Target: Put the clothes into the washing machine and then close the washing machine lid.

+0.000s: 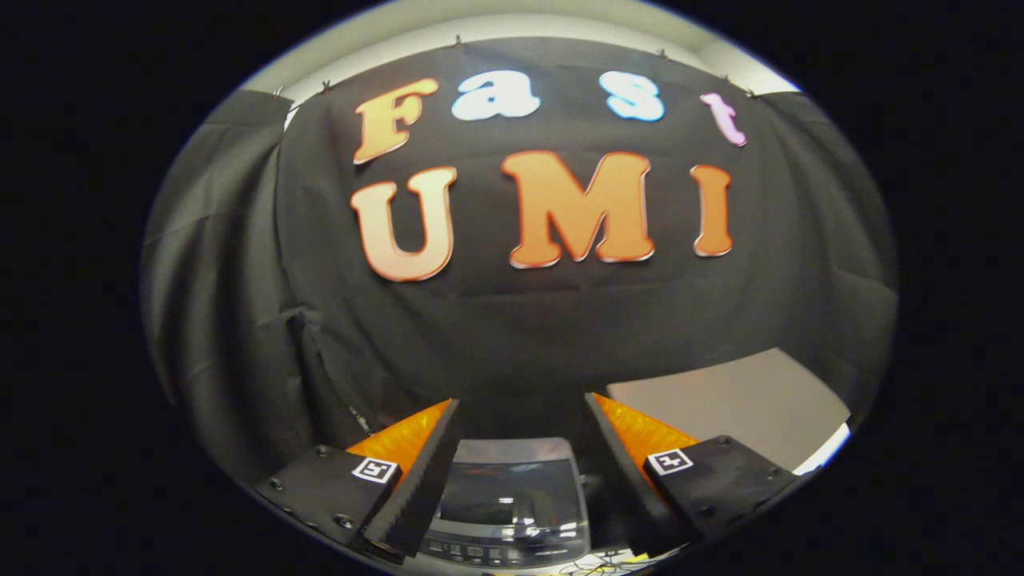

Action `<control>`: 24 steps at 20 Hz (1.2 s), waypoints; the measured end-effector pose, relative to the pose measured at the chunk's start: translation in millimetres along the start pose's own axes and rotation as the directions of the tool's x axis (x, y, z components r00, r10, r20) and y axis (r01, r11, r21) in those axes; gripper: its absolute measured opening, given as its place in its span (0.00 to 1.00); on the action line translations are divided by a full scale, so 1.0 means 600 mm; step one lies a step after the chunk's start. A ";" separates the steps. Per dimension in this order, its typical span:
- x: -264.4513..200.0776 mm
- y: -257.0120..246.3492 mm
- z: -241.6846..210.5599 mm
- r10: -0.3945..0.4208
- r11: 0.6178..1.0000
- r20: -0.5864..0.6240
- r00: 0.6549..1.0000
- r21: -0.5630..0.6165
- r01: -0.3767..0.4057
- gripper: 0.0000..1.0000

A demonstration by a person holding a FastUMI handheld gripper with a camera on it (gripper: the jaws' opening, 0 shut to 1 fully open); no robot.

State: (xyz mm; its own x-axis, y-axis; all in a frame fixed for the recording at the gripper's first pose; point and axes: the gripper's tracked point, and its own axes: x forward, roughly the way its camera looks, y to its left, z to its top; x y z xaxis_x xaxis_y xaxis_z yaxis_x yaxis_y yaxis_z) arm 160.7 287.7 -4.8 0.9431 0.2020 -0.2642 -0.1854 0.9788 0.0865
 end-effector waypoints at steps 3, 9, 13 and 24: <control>-0.069 -0.088 0.055 -0.051 0.998 0.106 0.993 -0.030 0.054 0.97; -0.205 -0.219 0.157 -0.111 0.987 0.225 0.968 -0.089 0.134 0.97; -0.247 -0.260 0.181 -0.105 0.989 0.256 0.961 -0.078 0.129 0.97; -0.256 -0.283 0.176 -0.081 0.991 0.243 0.967 -0.081 0.104 0.97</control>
State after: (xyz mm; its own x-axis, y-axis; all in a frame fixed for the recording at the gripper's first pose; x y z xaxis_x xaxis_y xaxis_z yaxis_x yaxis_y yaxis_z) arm 76.5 87.1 122.5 0.9938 0.1076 -0.0292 -0.1082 0.9939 -0.0192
